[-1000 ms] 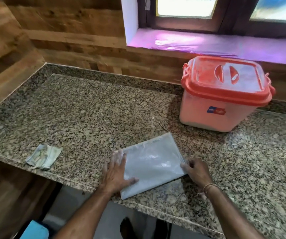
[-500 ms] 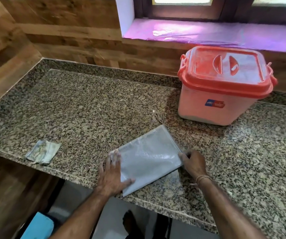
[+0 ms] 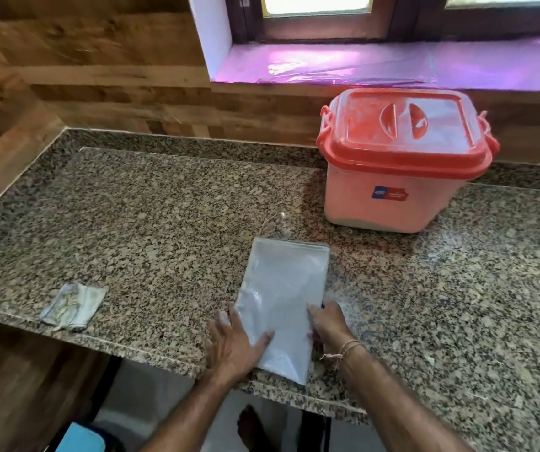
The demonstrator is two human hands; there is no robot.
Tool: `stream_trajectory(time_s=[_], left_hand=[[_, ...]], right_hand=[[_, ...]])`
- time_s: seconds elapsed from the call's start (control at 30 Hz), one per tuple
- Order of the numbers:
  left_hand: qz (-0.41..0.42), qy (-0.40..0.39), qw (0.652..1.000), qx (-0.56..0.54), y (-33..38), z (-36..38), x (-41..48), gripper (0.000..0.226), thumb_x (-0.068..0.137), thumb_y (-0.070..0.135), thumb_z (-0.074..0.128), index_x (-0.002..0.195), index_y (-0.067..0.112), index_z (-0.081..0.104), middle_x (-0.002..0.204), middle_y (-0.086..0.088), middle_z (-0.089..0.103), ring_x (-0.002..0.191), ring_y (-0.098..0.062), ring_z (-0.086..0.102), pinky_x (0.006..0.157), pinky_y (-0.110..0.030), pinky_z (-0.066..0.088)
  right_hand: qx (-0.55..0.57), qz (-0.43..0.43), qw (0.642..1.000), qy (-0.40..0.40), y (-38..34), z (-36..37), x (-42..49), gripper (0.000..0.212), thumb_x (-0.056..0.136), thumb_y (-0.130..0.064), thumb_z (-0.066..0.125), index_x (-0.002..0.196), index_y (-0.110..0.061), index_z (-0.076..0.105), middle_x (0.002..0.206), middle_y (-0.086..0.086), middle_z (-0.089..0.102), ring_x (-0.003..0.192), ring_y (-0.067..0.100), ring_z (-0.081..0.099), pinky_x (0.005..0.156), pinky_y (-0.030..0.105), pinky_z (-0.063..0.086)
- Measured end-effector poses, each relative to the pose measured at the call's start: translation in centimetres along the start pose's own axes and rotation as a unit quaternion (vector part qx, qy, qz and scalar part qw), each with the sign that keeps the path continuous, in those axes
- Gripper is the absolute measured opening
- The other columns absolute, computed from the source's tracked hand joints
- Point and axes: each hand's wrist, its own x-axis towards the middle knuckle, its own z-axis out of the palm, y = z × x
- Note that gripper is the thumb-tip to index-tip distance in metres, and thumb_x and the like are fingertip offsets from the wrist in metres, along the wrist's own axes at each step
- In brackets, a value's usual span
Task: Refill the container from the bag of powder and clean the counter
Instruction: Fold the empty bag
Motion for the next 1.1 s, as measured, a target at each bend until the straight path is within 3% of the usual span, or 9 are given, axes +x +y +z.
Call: stream_trajectory(time_s=[0.07, 0.13, 0.23, 0.37, 0.5, 0.6, 0.67, 0.87, 1.1], left_hand=[[-0.026, 0.032, 0.996, -0.078, 0.4, -0.6, 0.8, 0.100, 0.090, 0.079, 0.043, 0.157, 0.012, 0.015, 0.159, -0.020, 0.026, 0.144, -0.038, 0.035, 0.116, -0.055, 0.036], [-0.027, 0.066, 0.973, -0.219, 0.6, -2.3, 2.1, 0.067, 0.093, 0.067, 0.055, 0.134, 0.016, 0.042, 0.134, -0.013, 0.051, 0.111, -0.022, 0.058, 0.089, -0.041, 0.058], [-0.032, -0.013, 0.920, -0.390, 0.7, -5.1, 3.5, 0.039, 0.096, 0.038, 0.068, 0.122, 0.010, 0.059, 0.118, -0.009, 0.067, 0.090, -0.015, 0.065, 0.062, -0.026, 0.051], [-0.050, -0.098, 0.871, -0.478, 0.6, -6.2, 3.4, 0.030, 0.089, 0.018, 0.076, 0.113, 0.001, 0.070, 0.110, -0.013, 0.075, 0.092, -0.021, 0.073, 0.061, -0.024, 0.058], [-0.041, -0.067, 0.875, -0.477, 0.4, -5.7, 3.2, 0.024, 0.085, 0.011, 0.080, 0.105, 0.000, 0.073, 0.103, -0.011, 0.077, 0.091, -0.021, 0.074, 0.060, -0.022, 0.058], [-0.019, -0.001, 0.888, -0.460, 0.6, -7.0, 3.1, 0.023, 0.083, 0.015, 0.082, 0.100, 0.002, 0.075, 0.098, -0.010, 0.079, 0.091, -0.026, 0.076, 0.080, -0.039, 0.064], [0.011, 0.042, 0.882, -0.469, 1.0, -9.0, 2.8, 0.019, 0.085, 0.016, 0.080, 0.099, 0.005, 0.075, 0.093, -0.010, 0.079, 0.083, -0.027, 0.078, 0.074, -0.040, 0.065], [0.087, 0.139, 0.831, -0.532, 1.7, -12.6, 1.6, 0.023, 0.090, 0.030, 0.075, 0.100, 0.010, 0.075, 0.088, -0.010, 0.080, 0.082, -0.029, 0.078, 0.075, -0.044, 0.064], [0.031, 0.185, 0.899, -0.397, -1.0, -5.3, 0.5, 0.031, 0.097, 0.047, 0.064, 0.096, 0.017, 0.069, 0.082, -0.001, 0.074, 0.068, -0.019, 0.073, 0.047, -0.031, 0.056]], right_hand=[[-0.011, -0.007, 0.999, -0.031, 0.0, -0.6, 0.4, 0.018, 0.103, -0.012, 0.050, 0.111, -0.003, 0.064, 0.096, 0.017, 0.073, 0.070, 0.029, 0.063, 0.047, 0.030, 0.049], [-0.003, -0.007, 0.996, -0.089, -0.1, -1.5, 0.2, 0.018, 0.105, -0.010, 0.048, 0.112, -0.003, 0.063, 0.088, 0.015, 0.071, 0.068, 0.030, 0.058, 0.046, 0.029, 0.044], [0.008, -0.015, 0.988, -0.156, -0.4, -2.8, -0.1, 0.017, 0.108, -0.012, 0.046, 0.110, -0.012, 0.064, 0.098, 0.013, 0.070, 0.084, 0.030, 0.057, 0.050, 0.027, 0.043], [-0.003, -0.026, 0.982, -0.185, -1.3, -4.4, 0.2, 0.018, 0.107, -0.016, 0.050, 0.110, -0.012, 0.067, 0.107, 0.011, 0.074, 0.093, 0.029, 0.065, 0.059, 0.031, 0.050], [-0.035, -0.066, 0.988, -0.137, -2.1, -5.6, -0.1, 0.015, 0.101, -0.012, 0.062, 0.096, -0.007, 0.075, 0.092, 0.006, 0.079, 0.084, 0.020, 0.073, 0.062, 0.022, 0.055], [-0.066, -0.102, 0.987, -0.108, -4.0, -5.7, -0.4, 0.022, 0.101, -0.008, 0.061, 0.082, 0.001, 0.062, 0.065, 0.005, 0.060, 0.046, 0.003, 0.057, 0.040, 0.013, 0.041], [-0.058, -0.122, 0.986, -0.096, -6.2, -5.4, -0.6, 0.020, 0.104, -0.011, 0.057, 0.086, -0.003, 0.058, 0.062, 0.006, 0.053, 0.036, 0.000, 0.051, 0.034, 0.014, 0.037], [0.078, -0.199, 0.972, -0.103, -10.9, -3.5, -1.0, 0.025, 0.104, -0.022, 0.059, 0.082, -0.011, 0.055, 0.080, 0.011, 0.067, 0.071, 0.022, 0.072, 0.066, 0.026, 0.063], [-0.070, -0.167, 0.983, -0.036, -1.4, -2.6, -0.7, 0.048, 0.090, -0.050, 0.067, 0.065, -0.013, 0.051, 0.075, 0.009, 0.057, 0.070, 0.027, 0.060, 0.061, 0.046, 0.059]])
